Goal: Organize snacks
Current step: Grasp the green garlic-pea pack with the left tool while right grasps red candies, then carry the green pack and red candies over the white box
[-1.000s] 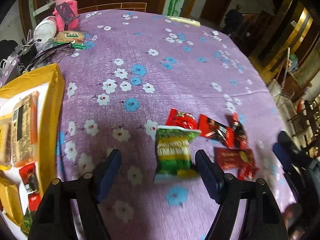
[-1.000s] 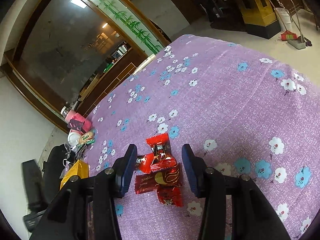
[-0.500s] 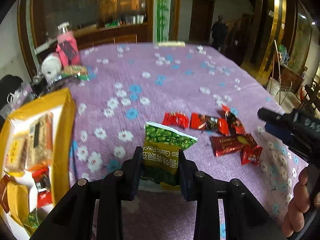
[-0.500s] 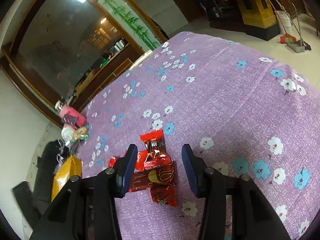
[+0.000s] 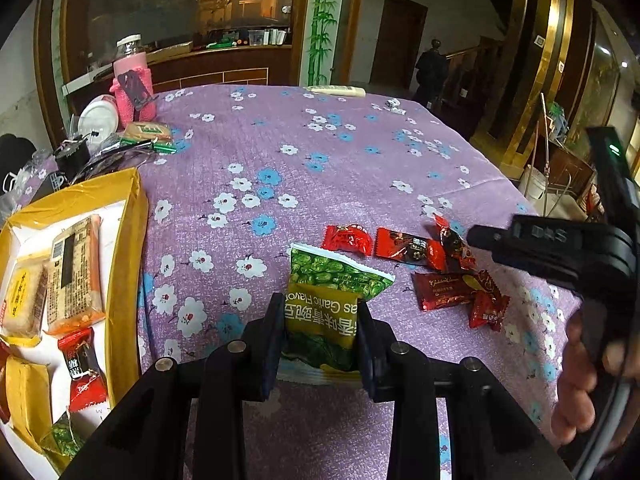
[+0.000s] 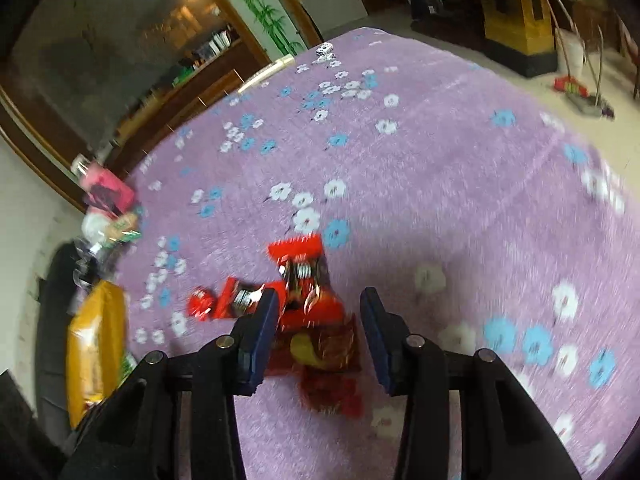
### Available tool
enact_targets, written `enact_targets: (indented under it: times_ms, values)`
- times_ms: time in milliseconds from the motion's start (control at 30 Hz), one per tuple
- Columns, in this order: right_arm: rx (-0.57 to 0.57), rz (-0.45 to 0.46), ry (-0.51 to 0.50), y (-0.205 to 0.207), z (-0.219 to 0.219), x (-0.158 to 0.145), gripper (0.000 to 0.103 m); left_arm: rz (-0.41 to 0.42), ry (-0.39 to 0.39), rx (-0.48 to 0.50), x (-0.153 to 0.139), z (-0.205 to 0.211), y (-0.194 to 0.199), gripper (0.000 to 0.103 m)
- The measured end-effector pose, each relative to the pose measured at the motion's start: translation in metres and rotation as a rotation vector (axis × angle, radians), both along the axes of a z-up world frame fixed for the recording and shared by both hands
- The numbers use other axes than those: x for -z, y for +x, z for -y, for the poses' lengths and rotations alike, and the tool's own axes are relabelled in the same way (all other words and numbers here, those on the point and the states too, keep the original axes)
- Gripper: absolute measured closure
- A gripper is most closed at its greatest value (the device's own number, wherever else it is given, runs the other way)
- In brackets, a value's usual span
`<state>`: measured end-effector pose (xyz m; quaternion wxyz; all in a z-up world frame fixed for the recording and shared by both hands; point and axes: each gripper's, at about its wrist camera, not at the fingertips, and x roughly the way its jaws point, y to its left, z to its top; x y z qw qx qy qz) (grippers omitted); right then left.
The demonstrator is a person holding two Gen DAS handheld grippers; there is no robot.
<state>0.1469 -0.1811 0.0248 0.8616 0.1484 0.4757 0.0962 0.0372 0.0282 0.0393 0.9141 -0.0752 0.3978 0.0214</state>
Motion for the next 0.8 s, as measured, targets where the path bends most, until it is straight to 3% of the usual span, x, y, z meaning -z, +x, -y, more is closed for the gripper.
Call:
enact_targets:
  times_ms: [167,233,267,333,500,600,800]
  values:
    - [-0.034,-0.042,-0.046,0.017,-0.015,0.01,0.062,-0.005,-0.005,-0.015,0.002,-0.003,0.001,0.07]
    - [-0.055,-0.015,-0.097,0.013,-0.025,0.012,0.063,-0.012,-0.004,-0.017,0.004,-0.003,0.002,0.07]
    - [-0.061,0.007,-0.141,0.01,-0.03,0.012,0.065,-0.013,-0.002,-0.018,0.004,-0.003,0.003,0.07]
    - [-0.076,0.053,-0.224,0.004,-0.037,0.014,0.079,-0.017,0.005,-0.017,0.006,-0.001,0.003,0.07]
    - [-0.111,0.137,-0.242,-0.009,-0.037,0.012,0.08,-0.016,0.026,-0.018,0.006,0.002,0.004,0.07]
    - [-0.122,0.236,-0.23,-0.022,-0.04,-0.004,0.08,-0.002,0.042,-0.023,0.005,0.004,0.002,0.07]
    - [-0.202,0.396,-0.342,-0.053,-0.076,-0.02,0.08,0.042,0.066,-0.069,-0.001,-0.001,-0.003,0.07]
